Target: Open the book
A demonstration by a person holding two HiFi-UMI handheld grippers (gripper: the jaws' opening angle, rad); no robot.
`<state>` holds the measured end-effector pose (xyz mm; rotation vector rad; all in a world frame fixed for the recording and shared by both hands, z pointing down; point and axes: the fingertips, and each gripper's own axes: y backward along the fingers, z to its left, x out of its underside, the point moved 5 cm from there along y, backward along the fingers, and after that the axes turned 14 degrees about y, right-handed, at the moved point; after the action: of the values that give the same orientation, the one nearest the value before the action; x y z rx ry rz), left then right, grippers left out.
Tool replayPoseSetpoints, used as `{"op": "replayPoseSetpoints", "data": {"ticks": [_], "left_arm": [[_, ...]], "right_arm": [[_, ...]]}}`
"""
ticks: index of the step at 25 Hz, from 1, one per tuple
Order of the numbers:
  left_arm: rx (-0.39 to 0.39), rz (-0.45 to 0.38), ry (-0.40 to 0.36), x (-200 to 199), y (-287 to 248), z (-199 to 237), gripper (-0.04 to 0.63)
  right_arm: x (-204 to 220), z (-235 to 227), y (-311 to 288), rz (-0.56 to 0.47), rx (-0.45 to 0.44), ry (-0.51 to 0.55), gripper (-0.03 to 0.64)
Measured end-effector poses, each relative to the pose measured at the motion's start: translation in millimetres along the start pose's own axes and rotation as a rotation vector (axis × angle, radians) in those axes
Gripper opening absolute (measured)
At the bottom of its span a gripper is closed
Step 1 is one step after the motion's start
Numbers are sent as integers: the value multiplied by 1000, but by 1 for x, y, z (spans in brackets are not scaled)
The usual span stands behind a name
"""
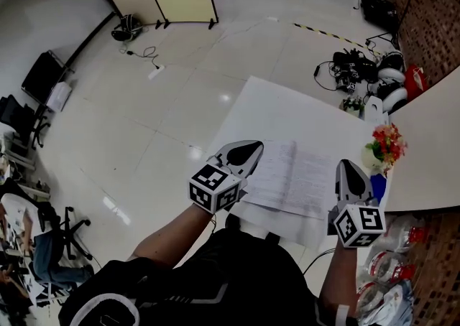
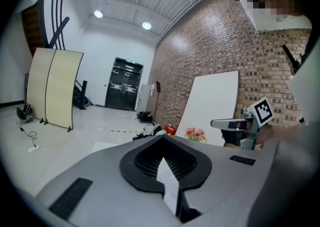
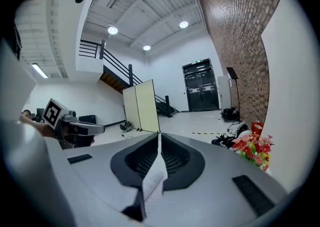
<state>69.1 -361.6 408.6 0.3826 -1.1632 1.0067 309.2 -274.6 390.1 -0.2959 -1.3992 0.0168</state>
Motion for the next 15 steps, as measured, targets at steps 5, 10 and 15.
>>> {"op": "replayPoseSetpoints", "data": {"ticks": [5,10,15], "left_arm": [[-40,1,-6,5,23,-18,-3],[-57,3,-6,24,53,-23,-3],[21,-26,-46,33,97,-34,-3]], "right_arm": [[-2,0,15,-37,-32,-13,5],[-3,16,31,-53,-37,-11,5],[-7,56,61,-30,16,22,5]]}}
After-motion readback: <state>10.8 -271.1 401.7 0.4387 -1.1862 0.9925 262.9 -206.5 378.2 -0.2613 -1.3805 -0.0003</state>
